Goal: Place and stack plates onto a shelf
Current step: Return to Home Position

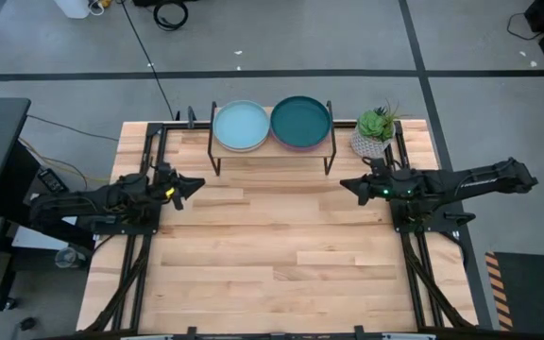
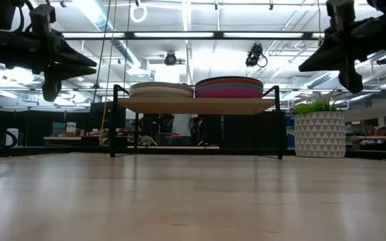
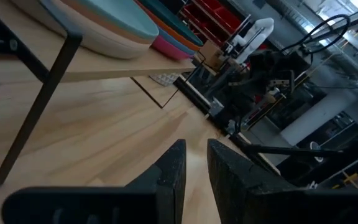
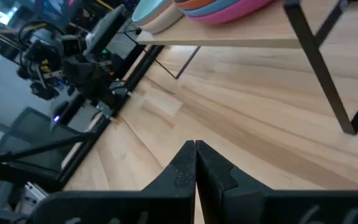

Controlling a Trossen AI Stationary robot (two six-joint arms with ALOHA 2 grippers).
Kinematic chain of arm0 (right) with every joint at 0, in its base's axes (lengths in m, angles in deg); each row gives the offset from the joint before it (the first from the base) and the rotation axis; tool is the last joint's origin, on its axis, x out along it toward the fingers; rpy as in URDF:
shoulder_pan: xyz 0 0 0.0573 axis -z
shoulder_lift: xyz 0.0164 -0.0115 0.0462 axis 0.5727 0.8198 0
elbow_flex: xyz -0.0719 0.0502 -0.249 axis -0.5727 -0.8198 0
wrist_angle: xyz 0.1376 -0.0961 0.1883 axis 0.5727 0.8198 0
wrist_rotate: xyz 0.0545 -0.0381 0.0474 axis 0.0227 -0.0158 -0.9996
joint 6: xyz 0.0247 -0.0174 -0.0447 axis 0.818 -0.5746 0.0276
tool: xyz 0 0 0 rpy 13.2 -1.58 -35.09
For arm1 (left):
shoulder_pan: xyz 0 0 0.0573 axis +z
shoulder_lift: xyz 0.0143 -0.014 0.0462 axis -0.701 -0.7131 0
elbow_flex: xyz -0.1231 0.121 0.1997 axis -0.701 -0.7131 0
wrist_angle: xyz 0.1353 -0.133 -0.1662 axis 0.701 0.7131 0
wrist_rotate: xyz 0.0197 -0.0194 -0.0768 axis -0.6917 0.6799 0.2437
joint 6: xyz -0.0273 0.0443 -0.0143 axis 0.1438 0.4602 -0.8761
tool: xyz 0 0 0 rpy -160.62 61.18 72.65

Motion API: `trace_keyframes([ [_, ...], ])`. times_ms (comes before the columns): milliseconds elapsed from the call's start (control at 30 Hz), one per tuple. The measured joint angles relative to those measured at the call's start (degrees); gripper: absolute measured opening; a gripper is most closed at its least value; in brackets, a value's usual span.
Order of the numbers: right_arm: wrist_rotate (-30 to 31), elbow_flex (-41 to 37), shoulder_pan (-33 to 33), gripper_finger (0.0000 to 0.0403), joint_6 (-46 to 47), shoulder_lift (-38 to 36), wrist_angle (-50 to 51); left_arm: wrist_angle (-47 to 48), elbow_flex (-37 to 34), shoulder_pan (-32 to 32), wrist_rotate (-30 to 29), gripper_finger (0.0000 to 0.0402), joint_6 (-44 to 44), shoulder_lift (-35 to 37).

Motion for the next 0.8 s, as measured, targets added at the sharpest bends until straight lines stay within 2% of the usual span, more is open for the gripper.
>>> trace_keyframes([
  [200, -0.05, -5.19, 0.00, 0.0009, 2.94, -5.90, -1.56, -2.96, -2.40, 0.00, -0.15, 0.0071, -2.08, 0.00],
  [600, -0.19, -19.48, 0.00, 0.0009, 6.42, -12.16, -20.82, -3.33, -2.98, 0.00, -3.06, 0.0071, -3.89, 0.00],
  [800, -0.86, -20.19, 0.71, 0.0009, 7.12, -12.37, -19.09, -3.21, -2.98, 0.00, -3.43, 0.0071, -5.81, -0.02],
])
